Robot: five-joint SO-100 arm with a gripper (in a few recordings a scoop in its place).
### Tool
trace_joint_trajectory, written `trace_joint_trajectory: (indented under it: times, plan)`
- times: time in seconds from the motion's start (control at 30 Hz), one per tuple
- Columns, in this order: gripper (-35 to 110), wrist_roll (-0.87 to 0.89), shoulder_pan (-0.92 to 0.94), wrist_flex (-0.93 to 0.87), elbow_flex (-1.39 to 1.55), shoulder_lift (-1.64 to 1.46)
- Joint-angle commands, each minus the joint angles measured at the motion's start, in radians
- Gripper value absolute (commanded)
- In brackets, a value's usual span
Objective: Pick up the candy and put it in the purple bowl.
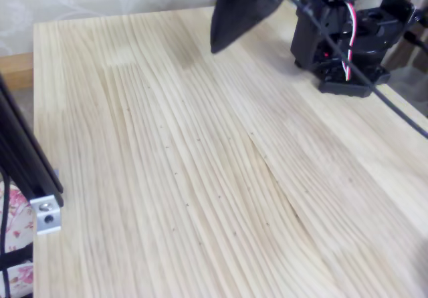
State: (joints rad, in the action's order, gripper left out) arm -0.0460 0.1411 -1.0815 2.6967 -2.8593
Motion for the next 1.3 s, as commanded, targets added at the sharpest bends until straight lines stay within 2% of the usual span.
trace_joint_trajectory:
  times: [0.0, 0.27, 0.47, 1.27]
  plan:
    - [-1, 0.054, -0.002, 0.043, 0.08, -0.109]
    - [-1, 0.012, 0.091, 0.029, 0.262, -0.293]
    - [-1, 0.025, 0.067, -0.044, 0.296, -0.439]
    - [-1, 0.026, 0.071, -0.046, 0.296, -0.439]
